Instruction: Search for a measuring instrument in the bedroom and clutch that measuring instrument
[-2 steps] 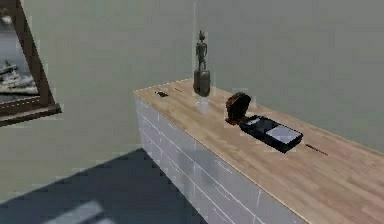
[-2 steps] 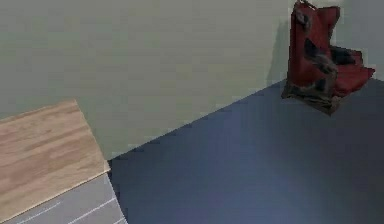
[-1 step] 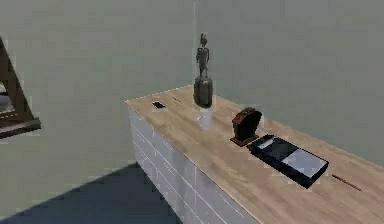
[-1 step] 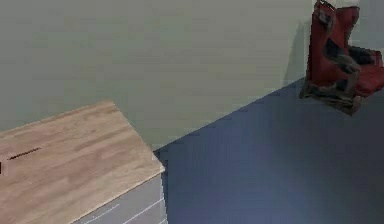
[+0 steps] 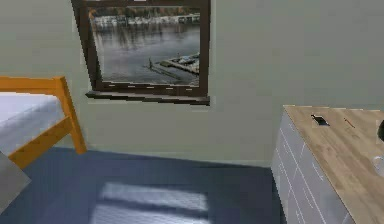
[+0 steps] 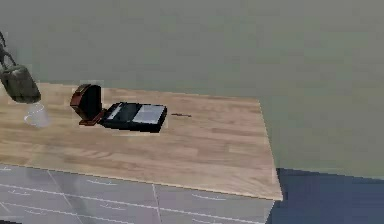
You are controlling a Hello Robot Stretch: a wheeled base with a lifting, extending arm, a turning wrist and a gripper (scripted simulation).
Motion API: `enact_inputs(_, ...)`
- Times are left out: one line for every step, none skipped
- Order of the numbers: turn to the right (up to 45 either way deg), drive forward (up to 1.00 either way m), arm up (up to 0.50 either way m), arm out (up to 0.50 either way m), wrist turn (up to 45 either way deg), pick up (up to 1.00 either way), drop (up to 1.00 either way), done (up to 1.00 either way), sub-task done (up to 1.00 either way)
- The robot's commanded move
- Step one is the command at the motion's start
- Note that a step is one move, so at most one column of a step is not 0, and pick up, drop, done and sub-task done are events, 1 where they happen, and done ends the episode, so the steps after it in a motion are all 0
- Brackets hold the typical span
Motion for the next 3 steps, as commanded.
enact_inputs(-24.0,0.0,0.0,0.0,0.0,0.0,0.0,0.0,0.0)
enact_inputs(45.0,0.0,0.0,0.0,0.0,0.0,0.0,0.0,0.0)
enact_inputs(12.0,0.0,0.0,0.0,0.0,0.0,0.0,0.0,0.0)
